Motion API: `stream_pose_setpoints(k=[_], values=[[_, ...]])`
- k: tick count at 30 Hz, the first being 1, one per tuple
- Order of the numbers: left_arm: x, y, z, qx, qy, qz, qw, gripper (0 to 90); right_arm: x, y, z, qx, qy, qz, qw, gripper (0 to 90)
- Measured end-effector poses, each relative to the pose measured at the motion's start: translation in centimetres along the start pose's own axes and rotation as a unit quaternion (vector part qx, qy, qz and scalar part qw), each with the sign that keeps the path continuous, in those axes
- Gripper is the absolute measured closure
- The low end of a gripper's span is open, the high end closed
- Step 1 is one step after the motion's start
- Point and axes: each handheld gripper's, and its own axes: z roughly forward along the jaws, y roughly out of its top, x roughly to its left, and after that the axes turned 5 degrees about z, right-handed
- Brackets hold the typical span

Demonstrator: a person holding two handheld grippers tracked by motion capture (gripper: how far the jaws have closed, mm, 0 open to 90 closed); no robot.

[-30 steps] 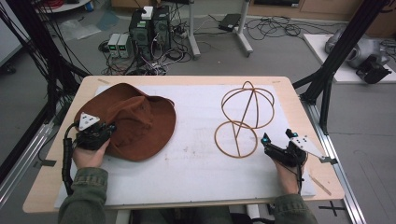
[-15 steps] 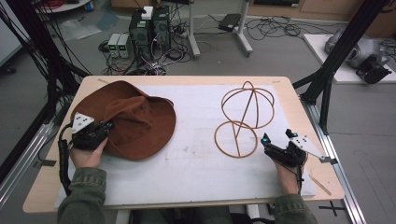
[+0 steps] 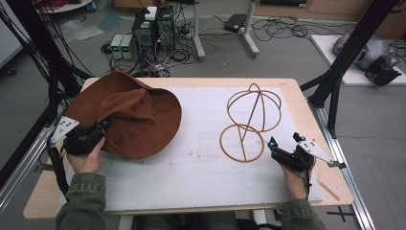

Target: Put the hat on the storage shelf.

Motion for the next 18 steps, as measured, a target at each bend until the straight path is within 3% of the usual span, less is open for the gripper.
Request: stream_pose_setpoints(k=[8, 18], values=[[-0.5, 0.9, -1.3, -0.067, -0.005, -0.014, 0.9976, 87.1, 0.0, 0.0, 0.0, -0.001, 0.000, -0.001, 1.0000, 6.6], [-2.1, 2.2, -1.8, -0.116, -0.014, 0.013, 0.9930, 87.1, 0.1, 0.0, -0.1, -0.001, -0.001, 0.000, 1.0000, 6.6]])
